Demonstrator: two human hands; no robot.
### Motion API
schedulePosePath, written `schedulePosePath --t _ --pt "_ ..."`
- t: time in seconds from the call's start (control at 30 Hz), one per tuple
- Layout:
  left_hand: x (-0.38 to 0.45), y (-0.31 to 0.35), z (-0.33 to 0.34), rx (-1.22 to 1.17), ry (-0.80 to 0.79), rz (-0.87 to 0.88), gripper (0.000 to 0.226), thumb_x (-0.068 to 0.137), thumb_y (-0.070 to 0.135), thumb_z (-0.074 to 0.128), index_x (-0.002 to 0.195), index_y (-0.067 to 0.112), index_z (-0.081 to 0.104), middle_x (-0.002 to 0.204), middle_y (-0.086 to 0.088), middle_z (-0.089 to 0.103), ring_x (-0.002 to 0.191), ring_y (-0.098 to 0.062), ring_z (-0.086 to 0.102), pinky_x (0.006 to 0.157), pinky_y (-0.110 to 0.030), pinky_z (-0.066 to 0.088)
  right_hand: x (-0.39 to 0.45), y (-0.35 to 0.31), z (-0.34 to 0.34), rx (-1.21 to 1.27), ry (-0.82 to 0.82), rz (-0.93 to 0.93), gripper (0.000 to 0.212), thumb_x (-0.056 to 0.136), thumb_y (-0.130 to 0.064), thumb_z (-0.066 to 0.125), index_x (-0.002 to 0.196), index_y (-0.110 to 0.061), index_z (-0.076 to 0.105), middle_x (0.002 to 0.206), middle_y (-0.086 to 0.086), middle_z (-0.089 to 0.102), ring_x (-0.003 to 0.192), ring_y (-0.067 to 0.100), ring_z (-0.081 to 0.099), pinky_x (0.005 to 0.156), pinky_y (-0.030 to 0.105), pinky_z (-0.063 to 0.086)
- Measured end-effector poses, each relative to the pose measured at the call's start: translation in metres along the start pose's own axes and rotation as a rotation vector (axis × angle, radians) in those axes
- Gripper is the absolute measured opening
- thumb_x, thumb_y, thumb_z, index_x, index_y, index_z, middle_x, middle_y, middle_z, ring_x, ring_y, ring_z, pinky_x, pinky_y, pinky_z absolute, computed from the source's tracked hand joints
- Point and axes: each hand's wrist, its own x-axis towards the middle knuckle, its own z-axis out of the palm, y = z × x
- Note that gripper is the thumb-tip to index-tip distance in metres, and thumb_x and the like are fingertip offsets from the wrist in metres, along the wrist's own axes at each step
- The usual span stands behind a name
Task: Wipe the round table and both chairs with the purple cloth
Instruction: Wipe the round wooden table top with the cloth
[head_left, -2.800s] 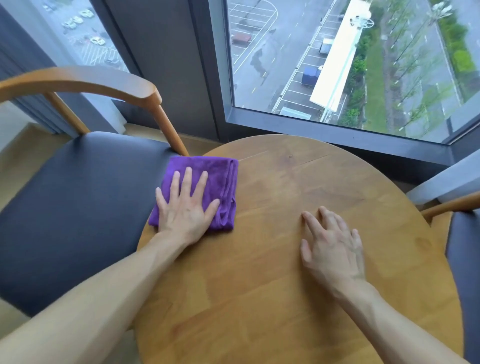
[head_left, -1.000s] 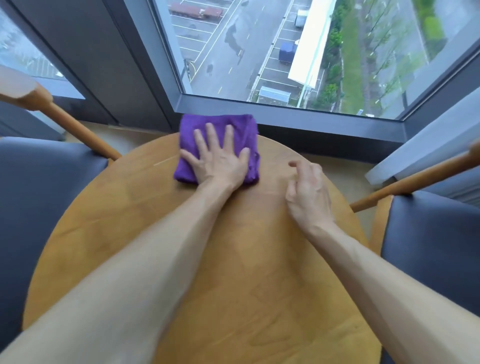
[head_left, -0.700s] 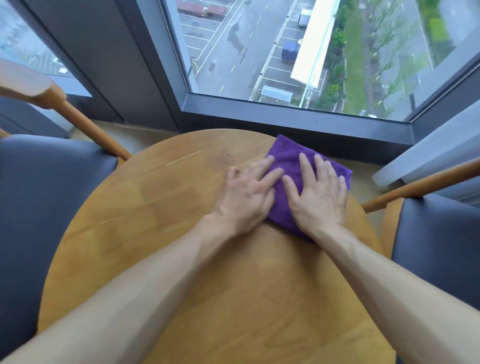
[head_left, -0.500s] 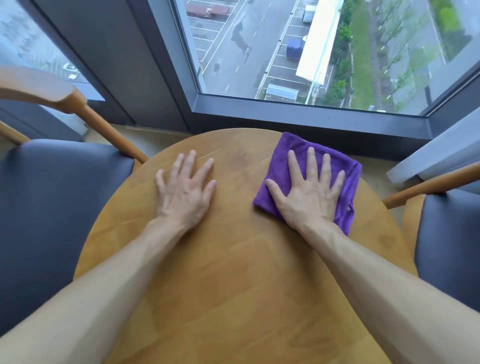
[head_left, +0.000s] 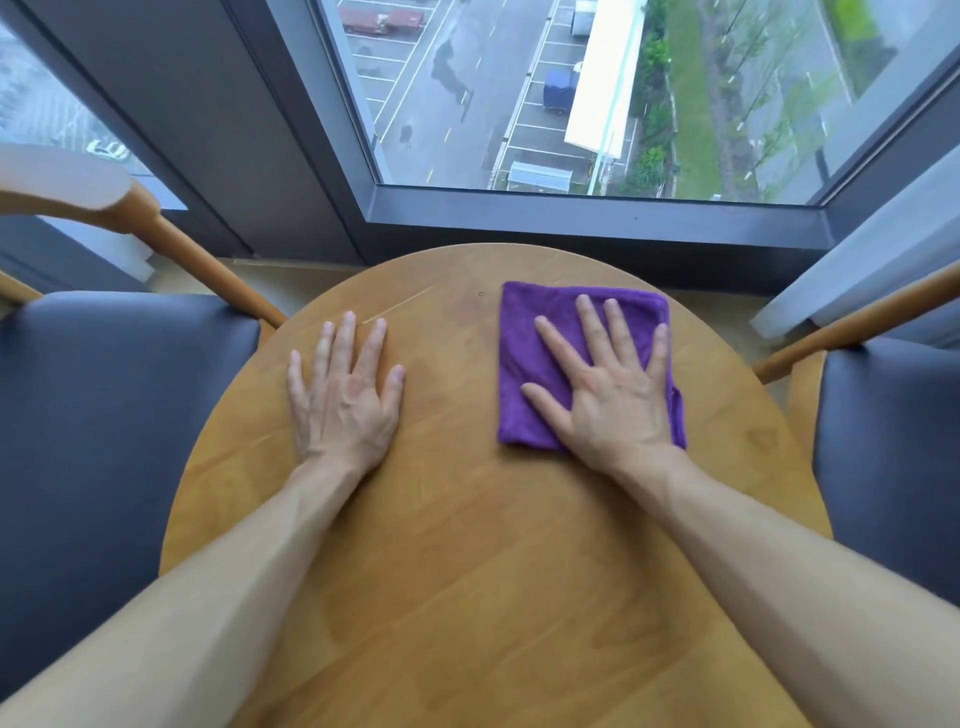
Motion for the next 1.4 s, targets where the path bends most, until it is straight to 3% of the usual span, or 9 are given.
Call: schedulePosePath --t 0.13,0.23,0.4,0.53,0.73,0.97,1.13,1.3,1.4 --pt "0.001 0.001 -0.002 -0.003 -0.010 0.007 0.059 0.101 0.057 0.021 0.157 0.038 0.016 0.168 0.001 0.009 0.155 -0.019 0.002 0.123 -0.051 -0.002 -0.005 0.041 -0.004 -0.014 -0.019 0.170 0.077 0.085 -0.080 0.009 0.155 -0.049 0.011 0.168 0.001 0.003 0.154 0.025 -0.003 0.116 0.067 0.001" --pt "0.000 0.001 -0.002 -0.019 -0.014 0.020 0.060 0.101 0.057 0.022 0.157 0.037 0.017 0.168 0.000 0.008 0.154 -0.021 0.002 0.123 -0.053 -0.003 -0.009 0.033 -0.005 -0.021 -0.046 0.211 0.078 0.085 -0.080 0.008 0.155 -0.047 0.006 0.168 0.000 -0.001 0.154 0.027 -0.006 0.115 0.069 0.000" --pt "-0.005 0.018 -0.006 0.001 -0.053 -0.007 0.056 0.103 0.049 0.023 0.157 0.037 0.014 0.168 -0.002 0.003 0.154 -0.025 0.000 0.121 -0.059 -0.004 -0.025 -0.028 -0.004 0.017 -0.018 0.103 0.077 0.086 -0.078 0.018 0.156 -0.045 0.012 0.168 0.000 0.004 0.154 0.032 0.000 0.111 0.072 0.001" --pt "-0.020 0.055 0.004 -0.076 -0.032 0.096 0.052 0.104 0.033 0.033 0.155 0.038 0.023 0.167 -0.001 0.009 0.154 -0.023 0.004 0.121 -0.058 0.000 -0.047 -0.071 0.004 0.025 0.000 -0.014 0.072 0.088 -0.073 0.026 0.154 -0.046 0.021 0.167 0.001 0.010 0.154 0.031 0.005 0.110 0.072 0.001" --pt "-0.021 0.054 0.003 -0.056 -0.034 0.091 0.050 0.104 0.041 0.030 0.154 0.037 0.026 0.167 -0.001 0.013 0.154 -0.023 0.007 0.120 -0.059 0.000 -0.055 -0.010 0.000 0.020 -0.005 0.072 0.070 0.088 -0.076 0.025 0.153 -0.050 0.018 0.168 -0.003 0.007 0.154 0.023 0.001 0.112 0.072 0.001" --pt "-0.056 0.067 0.000 0.009 -0.112 0.291 0.056 0.103 0.048 0.029 0.156 0.039 0.017 0.168 0.002 0.004 0.154 -0.023 0.001 0.119 -0.063 0.000 -0.109 0.052 -0.002 0.028 -0.018 0.349 0.073 0.087 -0.078 0.013 0.154 -0.050 0.010 0.168 -0.004 0.003 0.154 0.022 -0.003 0.114 0.071 0.002" --pt "-0.078 0.065 0.002 -0.002 -0.115 0.315 0.057 0.102 0.050 0.030 0.156 0.039 0.018 0.168 0.001 0.006 0.155 -0.021 0.003 0.119 -0.062 0.002 -0.128 -0.004 0.000 0.057 -0.010 0.390 0.073 0.089 -0.076 0.016 0.155 -0.048 0.009 0.168 -0.004 0.001 0.154 0.027 -0.007 0.113 0.072 -0.003" --pt "-0.075 0.034 -0.009 0.016 -0.043 0.293 0.052 0.103 0.031 0.033 0.155 0.033 0.029 0.166 0.003 0.017 0.154 -0.023 0.009 0.119 -0.060 0.003 -0.139 -0.107 0.010 0.072 -0.011 0.153 0.073 0.088 -0.073 0.027 0.155 -0.045 0.018 0.167 0.000 0.007 0.154 0.030 0.000 0.111 0.073 -0.002" --pt "-0.074 0.023 -0.016 0.051 -0.064 0.275 0.053 0.101 0.023 0.034 0.154 0.032 0.030 0.166 0.002 0.018 0.153 -0.026 0.011 0.118 -0.060 0.005 -0.142 -0.118 0.012 0.074 0.000 0.117 0.072 0.089 -0.072 0.027 0.155 -0.045 0.020 0.167 -0.001 0.009 0.154 0.028 0.002 0.112 0.072 -0.001"
